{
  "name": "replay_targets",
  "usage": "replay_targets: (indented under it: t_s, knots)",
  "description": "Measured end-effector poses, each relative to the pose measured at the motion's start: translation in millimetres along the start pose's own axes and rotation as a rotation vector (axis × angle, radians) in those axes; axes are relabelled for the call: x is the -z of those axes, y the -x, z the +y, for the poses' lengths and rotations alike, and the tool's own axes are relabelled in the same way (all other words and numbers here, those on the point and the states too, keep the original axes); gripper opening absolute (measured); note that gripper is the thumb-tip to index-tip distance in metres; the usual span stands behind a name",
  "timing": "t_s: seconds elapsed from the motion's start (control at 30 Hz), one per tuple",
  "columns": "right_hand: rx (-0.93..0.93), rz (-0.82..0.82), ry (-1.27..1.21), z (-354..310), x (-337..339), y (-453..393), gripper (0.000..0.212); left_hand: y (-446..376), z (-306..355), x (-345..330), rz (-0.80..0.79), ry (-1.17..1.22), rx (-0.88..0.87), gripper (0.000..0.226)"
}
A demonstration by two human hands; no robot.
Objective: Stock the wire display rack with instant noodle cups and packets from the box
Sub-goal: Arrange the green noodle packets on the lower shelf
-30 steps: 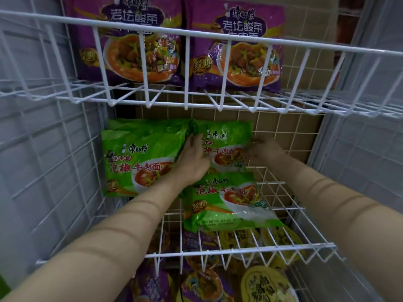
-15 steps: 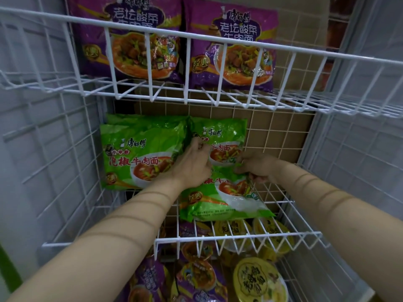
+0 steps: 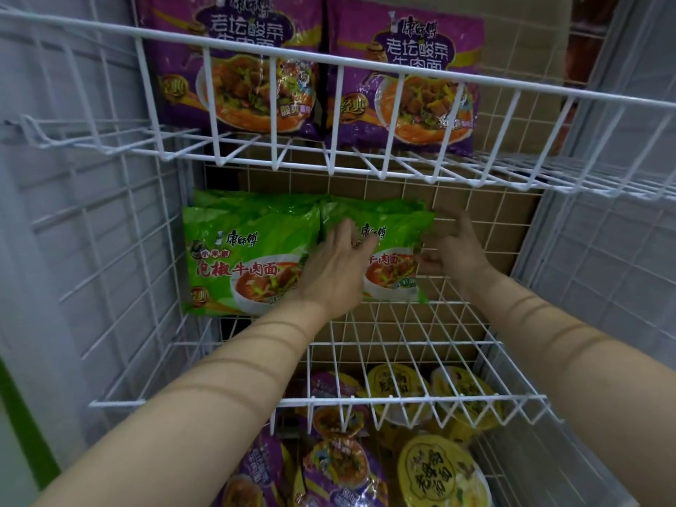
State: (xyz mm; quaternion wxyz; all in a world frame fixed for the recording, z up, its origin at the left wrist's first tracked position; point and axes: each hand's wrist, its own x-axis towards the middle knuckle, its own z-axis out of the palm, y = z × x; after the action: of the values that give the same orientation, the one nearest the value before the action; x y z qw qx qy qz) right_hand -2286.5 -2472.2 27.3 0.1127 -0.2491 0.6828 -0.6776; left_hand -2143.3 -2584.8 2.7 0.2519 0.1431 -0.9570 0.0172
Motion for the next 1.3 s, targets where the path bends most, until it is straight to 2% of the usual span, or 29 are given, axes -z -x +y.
replay_targets:
  t_s: [0.07,0.13,0.23,0.33,0.43,0.53,0.63,0.77,0.9,1.07,1.13,1.2,1.3]
  knots:
    - [-0.059,-0.011,0.044,1.9,1.8,3.8,0.025,0.2,1.2,-1.7,-0.102,-0.013,-0.013,0.04]
    - [-0.09,-0.054,0.108,2.9,2.8,8.0,0.012,0.7,0.5,-6.2,-0.171,-0.019,-0.027,0.037]
    - [-0.072,-0.089,0.096,1.0,2.0,12.0,0.013,0.8,0.2,-9.3,-0.156,-0.015,-0.038,0.046]
    - [-0.08,-0.038,0.022,-0.5,-3.4,8.8,0.005,0.8,0.5,-8.3,-0.164,0.017,-0.024,0.06]
    - [-0.119,0.027,-0.126,-1.6,-7.2,4.6,0.02,1.3,1.8,-7.8,-0.212,0.071,0.012,0.072]
    - [-0.114,0.02,-0.211,2.1,-0.9,6.3,0.026,0.2,2.9,-10.7,-0.244,0.095,0.029,0.078]
    - [-0.122,-0.066,-0.149,6.6,9.8,15.9,0.059,-3.4,2.5,-13.4,-0.231,0.083,0.024,0.069]
    - [-0.178,-0.058,-0.038,13.3,9.5,31.8,0.042,-7.3,-2.8,-15.0,-0.203,0.099,-0.001,0.055]
    - [-0.151,-0.179,0.151,16.8,2.7,44.0,0.032,-6.5,-7.6,-12.8,-0.192,0.098,-0.035,0.053]
    - [0.053,-0.21,0.438,18.4,-2.2,50.6,0.034,-6.4,-12.8,-11.5,-0.274,0.141,-0.019,0.058]
    - [0.14,-0.211,0.497,12.8,-2.0,58.1,0.034,-3.0,-8.0,-2.1,-0.298,0.2,0.07,0.046]
    - [0.202,-0.243,0.503,8.0,-5.9,64.4,0.03,4.7,0.1,12.0,-0.227,0.212,0.173,0.03]
    - [0.271,-0.309,0.407,1.0,-27.7,81.7,0.015,27.5,7.5,34.5,0.046,0.182,0.29,0.015]
